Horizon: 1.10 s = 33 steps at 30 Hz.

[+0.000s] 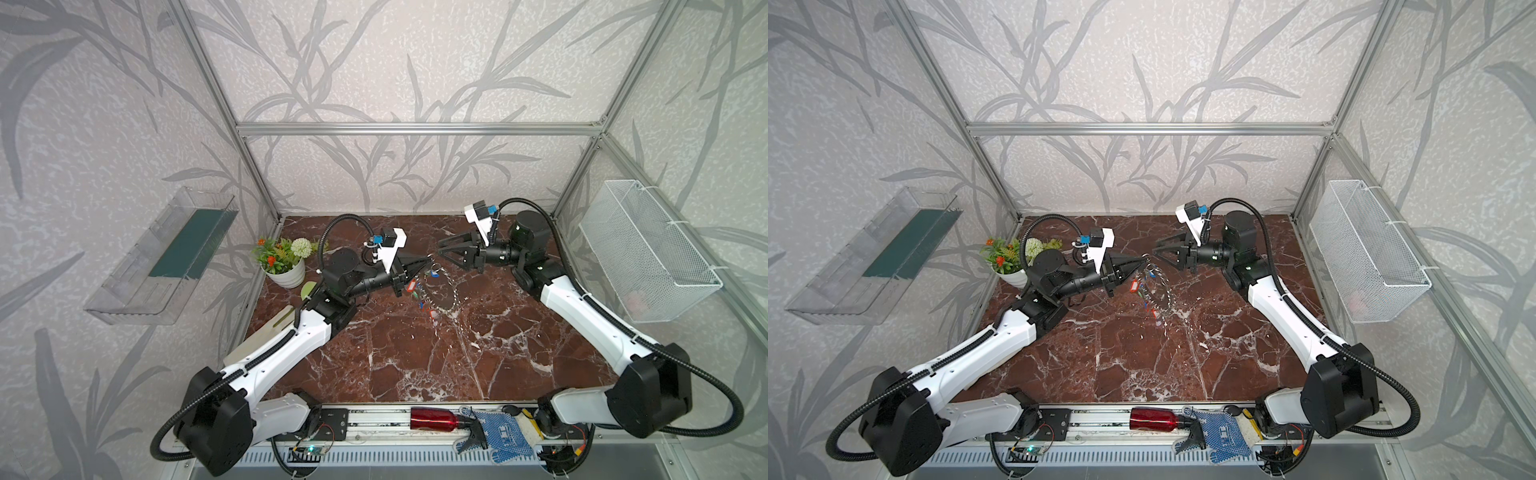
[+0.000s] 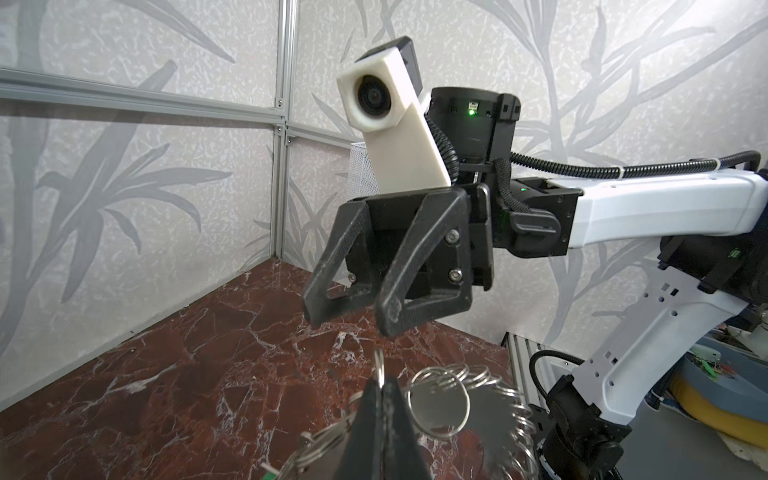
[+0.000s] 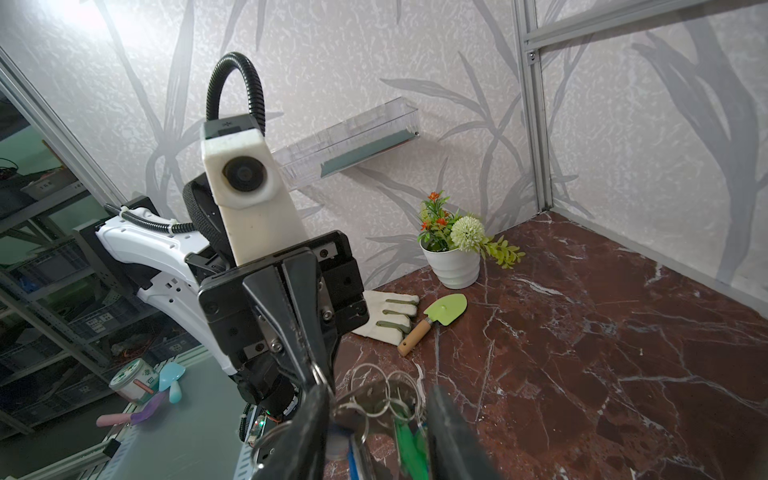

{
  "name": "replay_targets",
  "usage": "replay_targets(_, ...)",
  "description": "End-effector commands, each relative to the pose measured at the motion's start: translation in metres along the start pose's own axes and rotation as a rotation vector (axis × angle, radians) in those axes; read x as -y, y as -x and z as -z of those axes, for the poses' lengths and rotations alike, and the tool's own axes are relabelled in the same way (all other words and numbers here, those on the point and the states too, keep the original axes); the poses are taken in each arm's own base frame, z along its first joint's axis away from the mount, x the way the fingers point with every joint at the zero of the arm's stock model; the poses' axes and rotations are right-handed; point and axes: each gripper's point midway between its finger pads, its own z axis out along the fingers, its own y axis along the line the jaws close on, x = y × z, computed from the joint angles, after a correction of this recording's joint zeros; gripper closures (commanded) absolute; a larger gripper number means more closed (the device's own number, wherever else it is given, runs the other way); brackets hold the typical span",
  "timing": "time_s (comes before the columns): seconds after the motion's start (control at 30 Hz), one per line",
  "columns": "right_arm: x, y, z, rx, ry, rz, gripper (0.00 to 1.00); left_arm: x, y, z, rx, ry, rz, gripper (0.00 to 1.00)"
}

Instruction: Put the keys on the keyring

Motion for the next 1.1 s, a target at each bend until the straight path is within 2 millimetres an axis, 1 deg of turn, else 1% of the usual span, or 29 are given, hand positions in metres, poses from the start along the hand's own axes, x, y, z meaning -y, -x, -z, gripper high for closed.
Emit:
replay_targets(0.0,-0.010,0.009,-0.005,0.014,0.059,0.020,0.68,0.009,0.030,-0.001,0.128,-0.024,-0.034,1.00)
replay_targets(0.1,-0.012,0.008,-0.008,0.009,0.084,0.019,0.80,0.007,0.028,-0.003,0.142,-0.017,-0.025,1.00)
replay_targets(0.2,-0.013,0.007,-0.010,0.006,0.097,0.014,0.88,0.003,0.029,-0.004,0.172,-0.001,-0.007,1.00)
replay_targets(0.4,-0.013,0.006,-0.010,0.006,0.099,0.016,0.87,-0.005,0.030,-0.007,0.226,0.039,0.009,1.00)
replay_targets(0.47,-0.013,0.007,-0.010,0.008,0.095,0.019,0.85,-0.008,0.030,-0.008,0.242,0.054,0.013,1.00)
replay_targets(0.57,-0.008,0.009,-0.008,0.015,0.069,0.016,0.80,-0.011,0.030,-0.008,0.268,0.066,0.027,1.00)
replay_targets(0.6,-0.002,0.009,-0.005,0.020,0.045,0.007,0.76,-0.010,0.030,-0.009,0.270,0.060,0.036,1.00)
replay_targets(0.67,0.008,0.011,0.003,0.038,-0.002,-0.013,0.68,-0.010,0.031,-0.010,0.276,0.052,0.045,1.00)
replay_targets(0.8,0.028,0.015,0.026,0.087,-0.113,-0.059,0.63,-0.010,0.032,-0.009,0.280,0.054,0.046,1.00)
replay_targets(0.9,0.034,0.007,0.039,0.099,-0.176,-0.082,0.62,-0.010,0.032,-0.009,0.282,0.051,0.047,1.00)
replay_targets(1.0,0.035,-0.006,0.043,0.089,-0.216,-0.099,0.60,-0.009,0.033,-0.011,0.281,0.045,0.047,1.00)
replay_targets(1.07,0.032,-0.015,0.043,0.080,-0.207,-0.107,0.57,-0.009,0.035,-0.012,0.282,0.040,0.045,1.00)
